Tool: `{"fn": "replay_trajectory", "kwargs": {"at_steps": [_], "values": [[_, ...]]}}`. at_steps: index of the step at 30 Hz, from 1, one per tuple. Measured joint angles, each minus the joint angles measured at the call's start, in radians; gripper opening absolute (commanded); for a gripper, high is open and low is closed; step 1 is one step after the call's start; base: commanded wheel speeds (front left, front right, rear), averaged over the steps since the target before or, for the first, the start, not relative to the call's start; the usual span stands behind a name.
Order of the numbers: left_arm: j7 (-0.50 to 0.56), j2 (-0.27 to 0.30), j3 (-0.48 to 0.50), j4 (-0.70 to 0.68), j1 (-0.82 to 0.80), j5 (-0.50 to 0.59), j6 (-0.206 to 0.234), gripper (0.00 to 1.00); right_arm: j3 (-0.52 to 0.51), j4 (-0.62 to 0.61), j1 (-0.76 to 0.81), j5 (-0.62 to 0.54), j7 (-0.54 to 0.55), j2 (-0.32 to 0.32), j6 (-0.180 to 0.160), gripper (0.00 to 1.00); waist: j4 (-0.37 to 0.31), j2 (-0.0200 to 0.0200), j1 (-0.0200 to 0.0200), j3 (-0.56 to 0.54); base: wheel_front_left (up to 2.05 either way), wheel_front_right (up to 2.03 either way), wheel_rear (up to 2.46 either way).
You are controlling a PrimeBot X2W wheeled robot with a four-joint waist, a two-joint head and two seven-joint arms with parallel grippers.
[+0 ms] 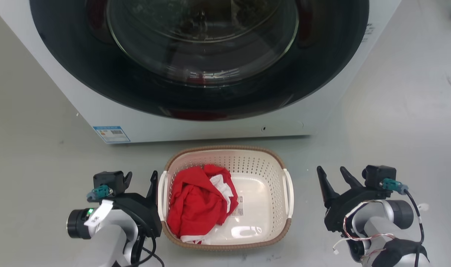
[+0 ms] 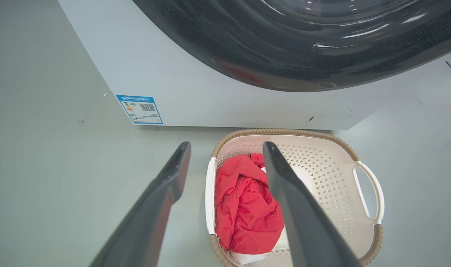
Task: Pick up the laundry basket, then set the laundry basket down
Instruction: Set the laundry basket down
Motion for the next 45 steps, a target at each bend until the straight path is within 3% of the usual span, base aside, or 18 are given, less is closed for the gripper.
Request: {"fn": "replay_trajectory", "kwargs": {"at_steps": [15, 27, 45], "values": [[0.0, 0.046, 0.065, -0.29, 0.183, 0.079, 0.113, 1.0, -0.072, -0.206, 0.164, -0.06, 0.0, -0.044, -0.083, 1.0, -0.002, 0.0, 0.0002, -0.143, 0.0, 0.0, 0.0], [0.0, 0.084, 0.121, -0.559, 0.429, 0.167, 0.147, 1.0, -0.097, -0.398, 0.322, -0.15, 0.0, -0.086, -0.126, 1.0, -0.011, 0.0, 0.0002, -0.24, 0.0, 0.0, 0.0], [0.0, 0.086, 0.184, -0.816, 0.665, 0.262, 0.165, 1.0, -0.151, -0.636, 0.547, -0.219, 0.0, -0.128, -0.17, 1.0, 0.003, 0.0001, 0.0001, -0.336, 0.0, 0.0, 0.0]]}}
